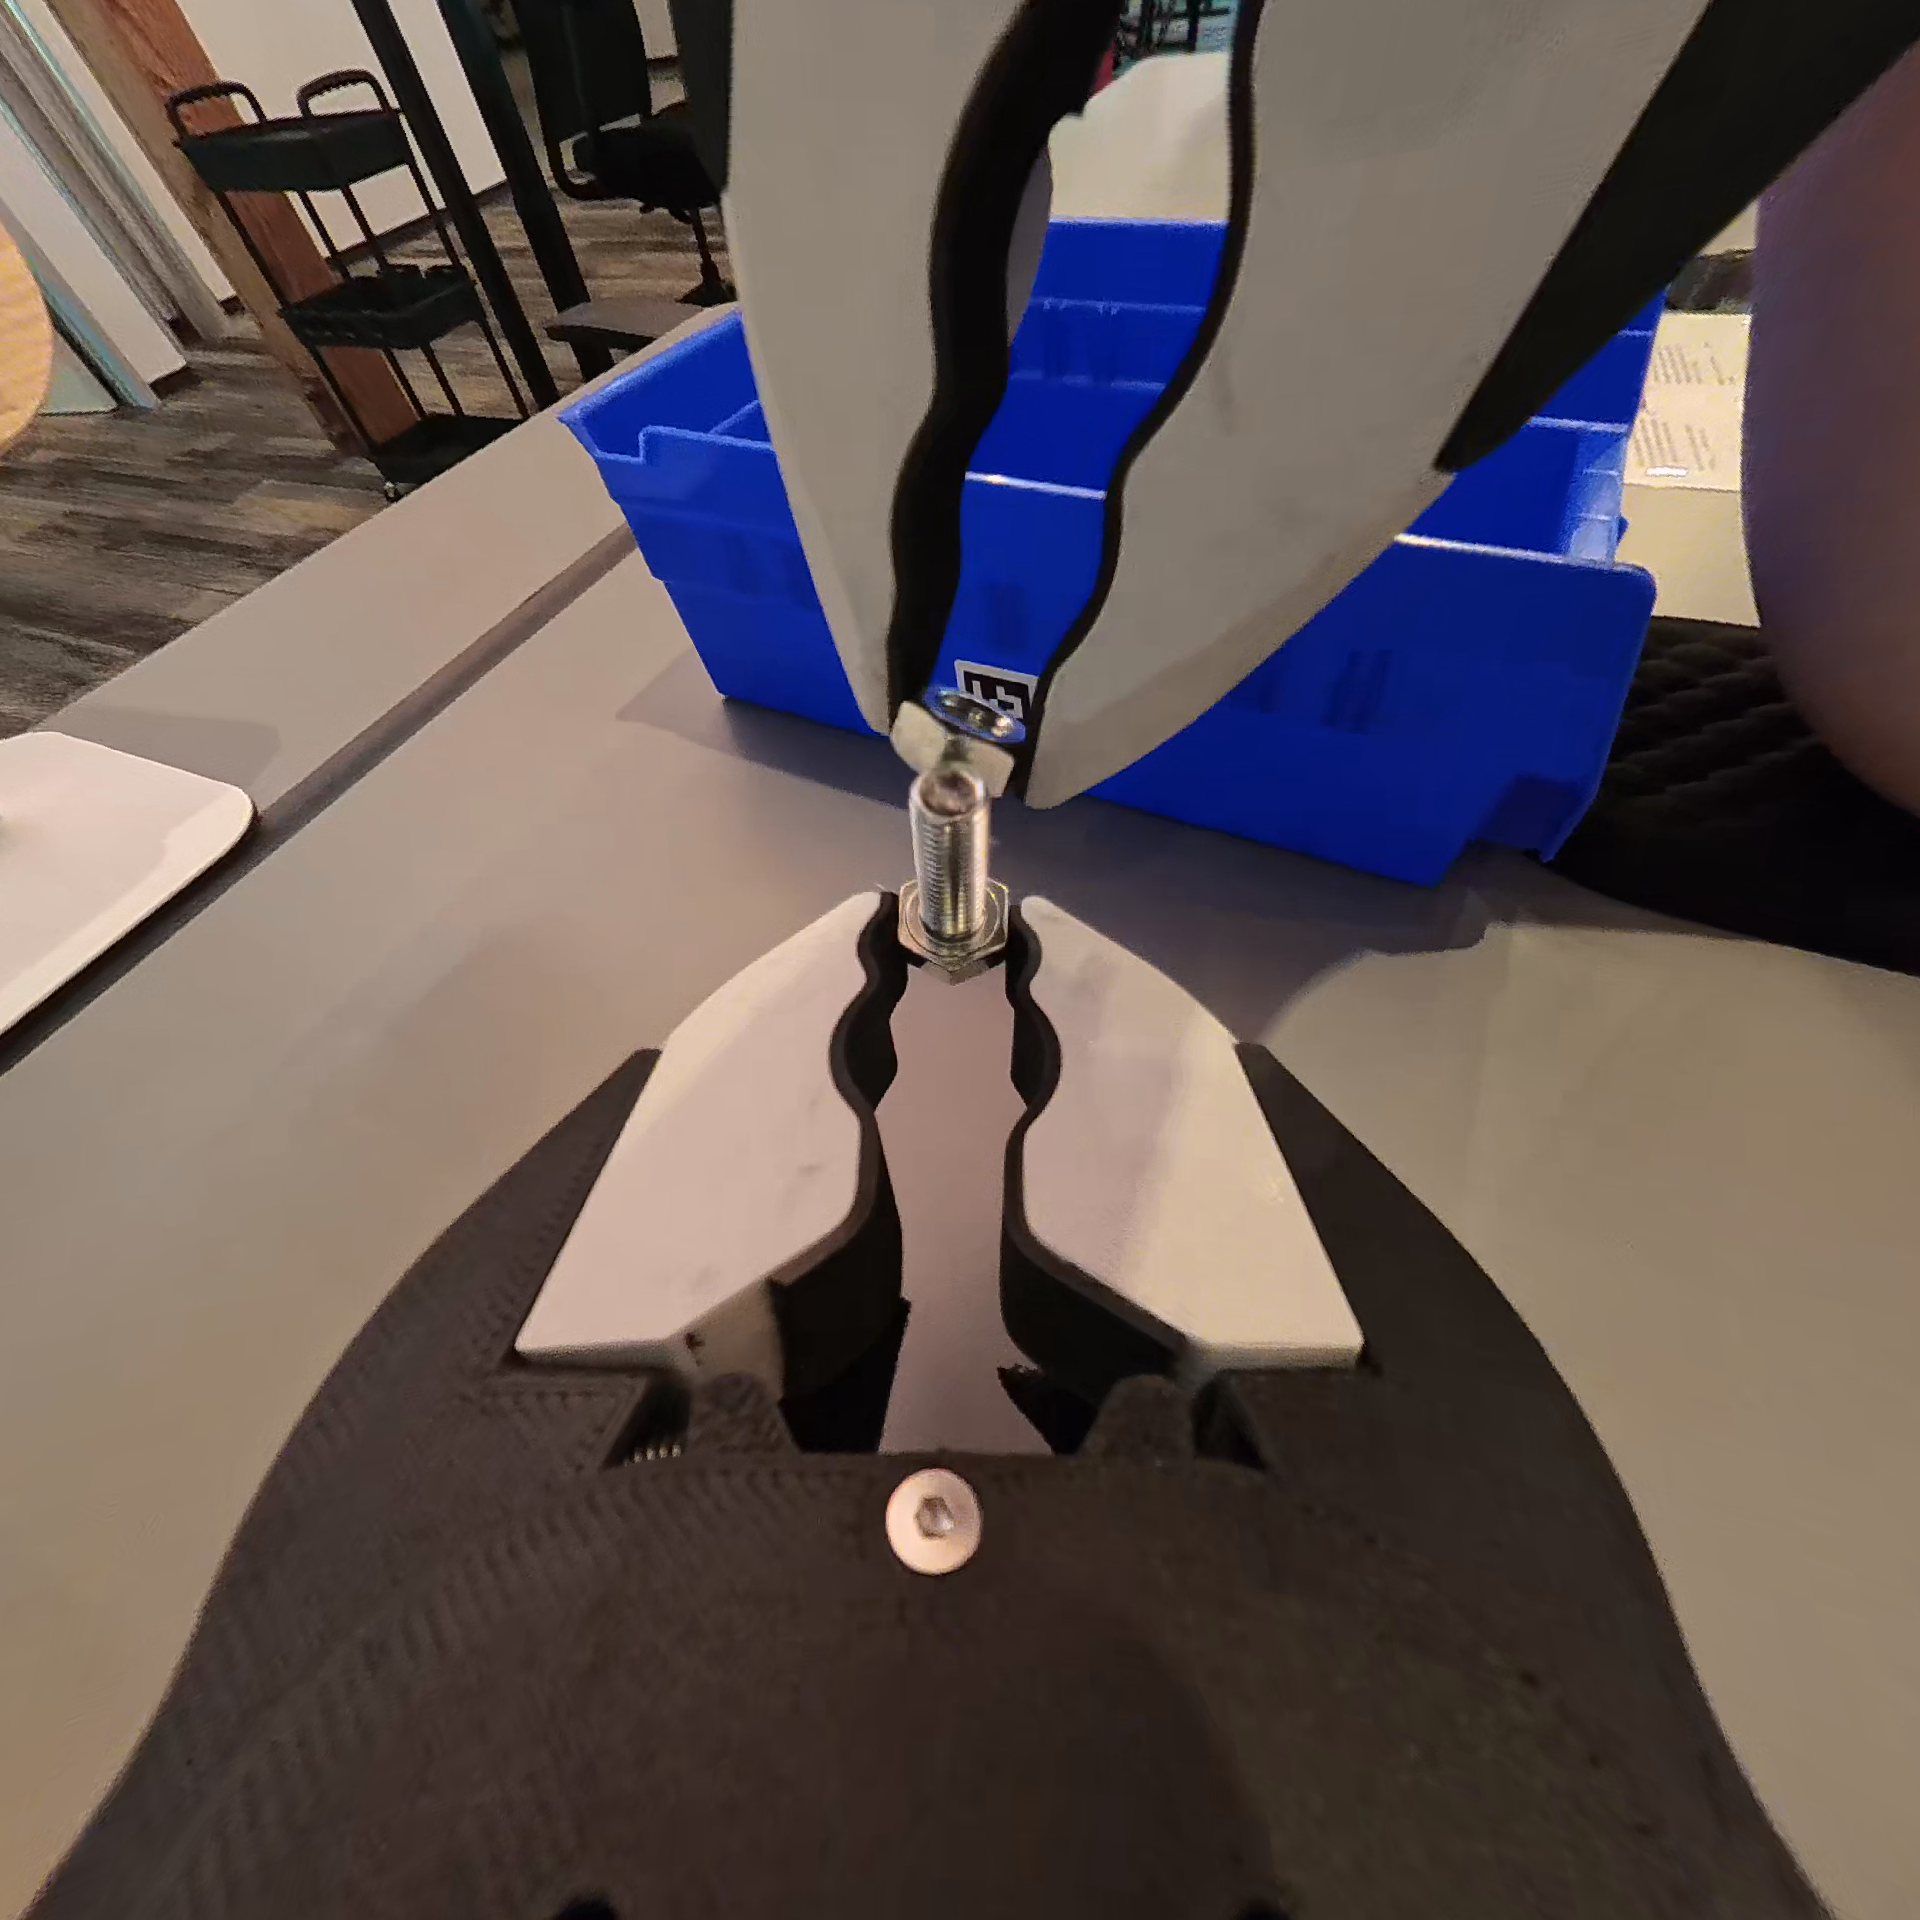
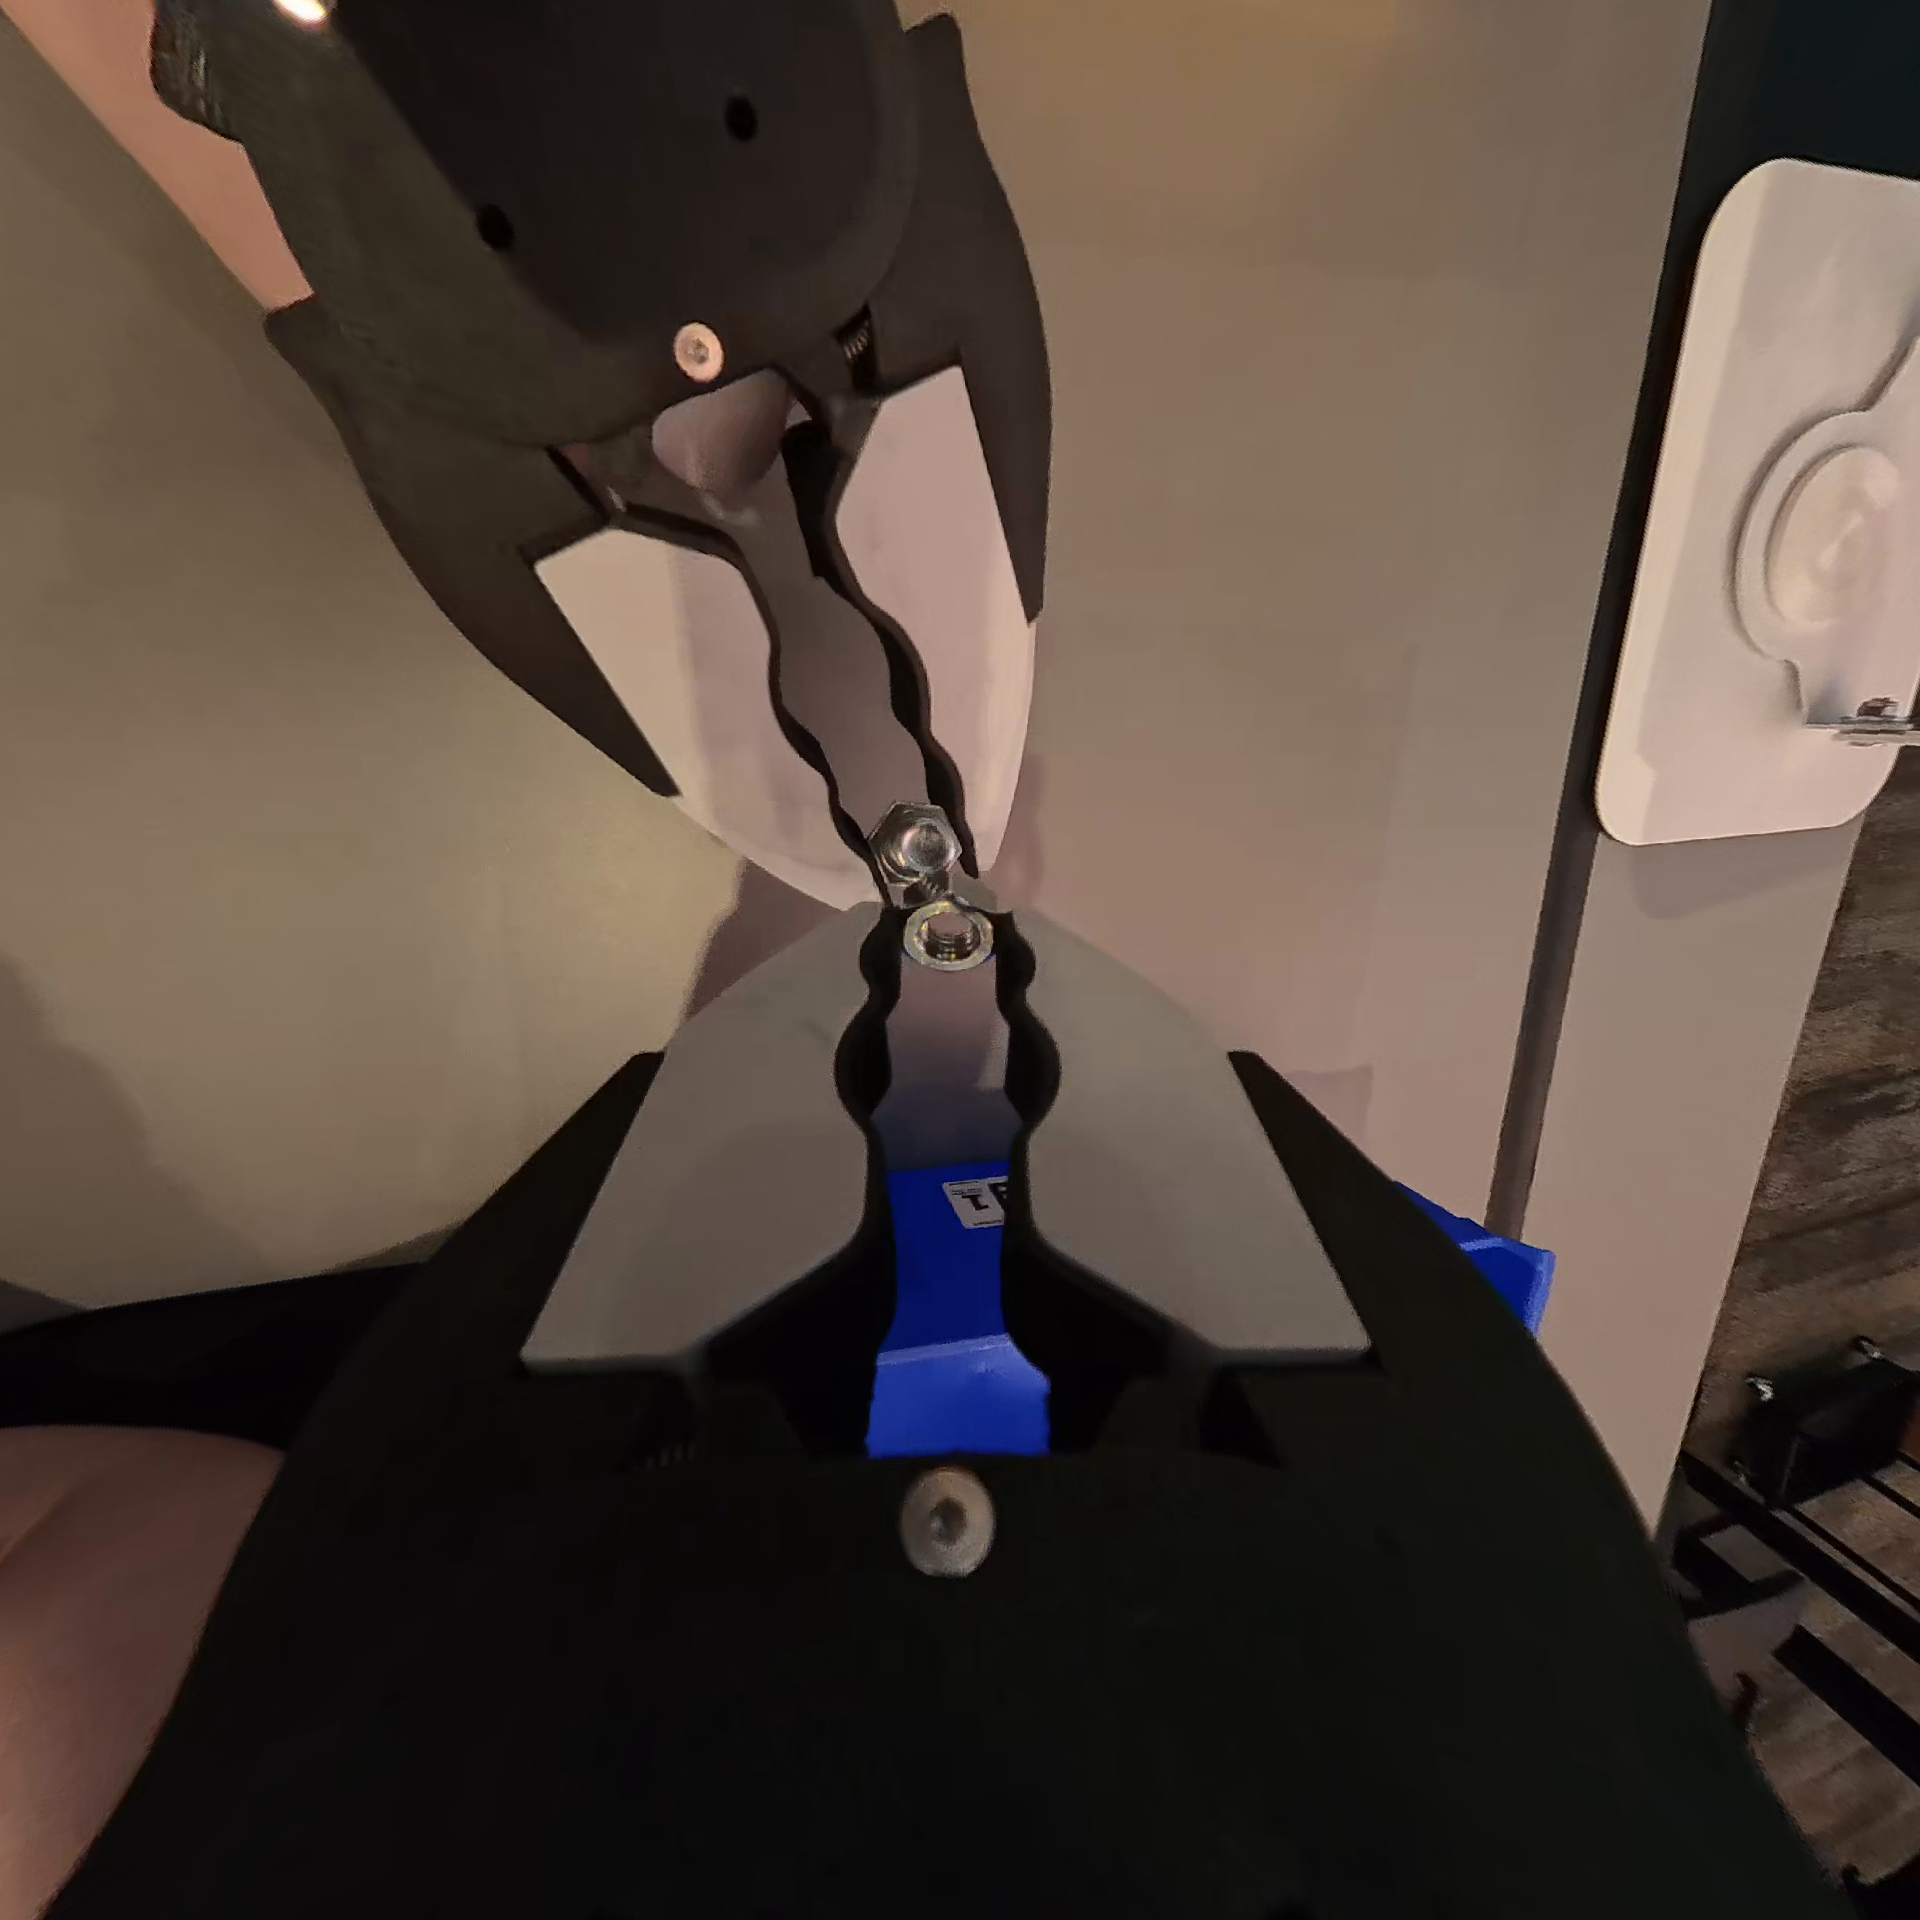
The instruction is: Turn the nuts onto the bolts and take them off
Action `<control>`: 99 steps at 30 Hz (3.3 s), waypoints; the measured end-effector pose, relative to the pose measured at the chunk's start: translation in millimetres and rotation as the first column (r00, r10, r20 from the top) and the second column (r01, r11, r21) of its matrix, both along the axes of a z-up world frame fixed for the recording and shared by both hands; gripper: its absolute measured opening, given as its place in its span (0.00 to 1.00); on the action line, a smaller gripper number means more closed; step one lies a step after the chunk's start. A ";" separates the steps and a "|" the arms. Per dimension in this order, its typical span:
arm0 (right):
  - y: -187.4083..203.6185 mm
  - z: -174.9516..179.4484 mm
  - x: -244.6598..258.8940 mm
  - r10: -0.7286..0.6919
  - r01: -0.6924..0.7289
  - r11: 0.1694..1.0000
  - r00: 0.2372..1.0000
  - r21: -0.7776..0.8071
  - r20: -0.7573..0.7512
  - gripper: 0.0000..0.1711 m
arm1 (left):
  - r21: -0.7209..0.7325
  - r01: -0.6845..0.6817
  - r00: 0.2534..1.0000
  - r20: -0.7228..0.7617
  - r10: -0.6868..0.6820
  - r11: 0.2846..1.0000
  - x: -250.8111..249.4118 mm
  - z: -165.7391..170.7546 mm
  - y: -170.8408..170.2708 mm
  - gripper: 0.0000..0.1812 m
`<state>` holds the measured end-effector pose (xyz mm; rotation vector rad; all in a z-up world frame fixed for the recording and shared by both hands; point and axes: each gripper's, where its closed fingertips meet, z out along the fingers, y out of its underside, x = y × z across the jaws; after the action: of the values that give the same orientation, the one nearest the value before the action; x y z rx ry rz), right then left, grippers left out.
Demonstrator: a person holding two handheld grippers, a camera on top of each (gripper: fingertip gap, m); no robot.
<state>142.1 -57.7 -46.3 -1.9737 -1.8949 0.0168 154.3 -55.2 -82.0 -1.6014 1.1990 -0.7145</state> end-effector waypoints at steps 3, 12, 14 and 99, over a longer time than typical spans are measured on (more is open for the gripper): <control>0.1 1.6 -2.7 0.001 -0.001 1.000 1.000 0.000 -0.015 0.11 | -0.004 0.007 1.000 -0.006 -0.007 1.000 1.3 -1.9 -1.2 0.10; 7.6 -5.6 2.0 -0.059 0.058 0.997 0.998 -0.047 -0.011 0.11 | -0.022 -0.039 0.999 0.012 0.039 0.999 -4.7 0.8 7.6 0.10; 5.8 -7.7 2.3 -0.066 0.065 0.995 0.998 -0.071 -0.012 0.11 | -0.023 -0.064 0.997 0.029 0.065 0.998 -7.7 4.7 11.2 0.10; 14.2 59.7 -48.2 -0.318 0.063 0.902 0.767 -0.428 -0.557 0.06 | -0.279 0.178 0.915 0.400 -0.054 0.944 -30.6 84.0 5.1 0.05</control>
<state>93.9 -43.5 13.5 -2.0436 -1.3055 0.9372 123.6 -50.2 2.0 -1.5466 0.9242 -1.2881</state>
